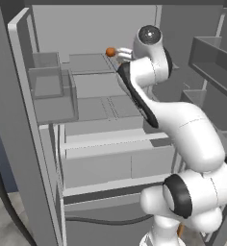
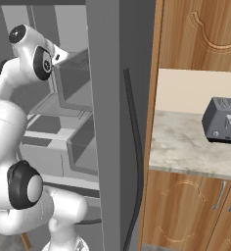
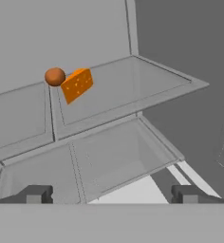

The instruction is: Pick the cheese from the fridge and the cheese grater from the cabinet and place them next to the salad bowl.

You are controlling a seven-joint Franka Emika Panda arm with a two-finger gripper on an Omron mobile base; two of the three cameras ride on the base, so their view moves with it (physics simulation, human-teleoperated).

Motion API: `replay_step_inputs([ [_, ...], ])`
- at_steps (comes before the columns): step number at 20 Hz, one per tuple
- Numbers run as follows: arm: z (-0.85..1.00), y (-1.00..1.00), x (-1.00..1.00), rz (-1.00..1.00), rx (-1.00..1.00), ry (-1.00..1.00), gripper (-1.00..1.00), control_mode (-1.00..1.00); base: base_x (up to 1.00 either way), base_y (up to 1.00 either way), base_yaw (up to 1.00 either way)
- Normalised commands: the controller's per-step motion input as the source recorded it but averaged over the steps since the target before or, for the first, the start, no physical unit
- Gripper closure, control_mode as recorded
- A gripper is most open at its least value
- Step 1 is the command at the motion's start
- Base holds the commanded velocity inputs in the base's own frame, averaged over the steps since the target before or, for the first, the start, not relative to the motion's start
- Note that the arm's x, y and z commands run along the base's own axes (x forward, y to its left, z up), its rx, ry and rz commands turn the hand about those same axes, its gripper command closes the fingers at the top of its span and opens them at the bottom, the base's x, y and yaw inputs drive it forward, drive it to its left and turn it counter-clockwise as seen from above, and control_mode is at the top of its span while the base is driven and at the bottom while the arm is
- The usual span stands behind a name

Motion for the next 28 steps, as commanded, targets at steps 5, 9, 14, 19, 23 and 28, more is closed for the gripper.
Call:
replay_step_inputs([
  [5,0.05,0.00,0.88,0.00,0.00,0.08,-1.00,-1.00,0.00,0.00,0.00],
  [9,0.00,0.00,0.77,0.00,0.00,0.15,-1.00,-1.00,0.00,0.00,0.00],
  [14,0.00,0.08,0.71,0.00,0.00,0.12,-1.00,-1.00,0.00,0.00,0.00],
  [19,0.00,0.09,0.54,-0.01,-0.01,0.06,-1.00,-1.00,0.00,0.00,0.00],
  [23,0.00,0.00,0.21,-0.01,0.00,0.01,-1.00,-1.00,0.00,0.00,0.00],
  [28,0.00,0.00,0.08,0.00,0.00,0.00,-1.00,-1.00,0.00,0.00,0.00],
])
